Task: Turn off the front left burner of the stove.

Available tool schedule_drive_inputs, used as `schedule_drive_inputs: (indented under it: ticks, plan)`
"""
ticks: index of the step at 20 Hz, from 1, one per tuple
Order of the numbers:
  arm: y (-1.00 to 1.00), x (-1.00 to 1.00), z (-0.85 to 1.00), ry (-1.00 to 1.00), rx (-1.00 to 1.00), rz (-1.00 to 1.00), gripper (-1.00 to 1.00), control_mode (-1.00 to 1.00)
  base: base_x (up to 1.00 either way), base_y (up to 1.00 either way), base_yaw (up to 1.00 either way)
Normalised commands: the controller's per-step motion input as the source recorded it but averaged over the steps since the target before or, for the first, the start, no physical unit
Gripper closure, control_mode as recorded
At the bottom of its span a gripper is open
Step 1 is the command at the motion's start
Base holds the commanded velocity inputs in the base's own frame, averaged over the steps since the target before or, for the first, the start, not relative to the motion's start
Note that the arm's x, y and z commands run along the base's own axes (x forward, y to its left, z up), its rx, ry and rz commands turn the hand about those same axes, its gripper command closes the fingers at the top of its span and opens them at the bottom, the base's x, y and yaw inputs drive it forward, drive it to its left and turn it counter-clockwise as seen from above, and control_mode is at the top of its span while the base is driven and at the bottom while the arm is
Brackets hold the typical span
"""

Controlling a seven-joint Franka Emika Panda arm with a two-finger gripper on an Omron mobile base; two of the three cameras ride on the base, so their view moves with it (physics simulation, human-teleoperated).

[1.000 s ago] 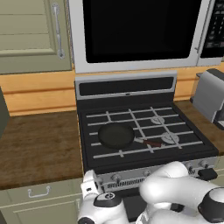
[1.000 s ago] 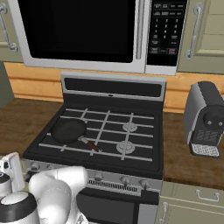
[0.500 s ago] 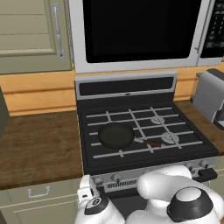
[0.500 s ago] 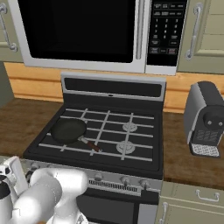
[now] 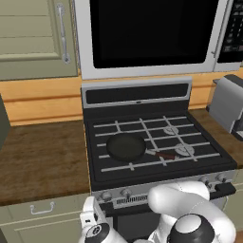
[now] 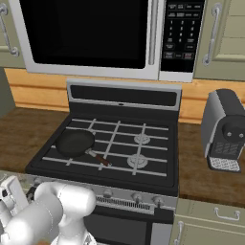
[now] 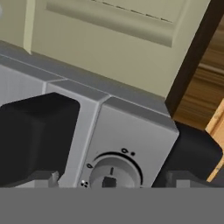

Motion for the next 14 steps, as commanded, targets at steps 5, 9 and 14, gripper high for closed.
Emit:
schedule_drive_inputs:
  ticks: [5,9,14]
  plan:
    - [-0.12,0.0,0.0,-0.02,0.0,0.01,-1.0,-1.0,0.0,0.0,0.0]
    - [0.0,0.23,0.0,0.0,0.0,0.0,-1.0,-1.0,0.0,0.0,0.0]
    - [-0.12,0.16,0.0,0.0,0.0,0.0,-1.0,-1.0,0.0,0.0,0.0]
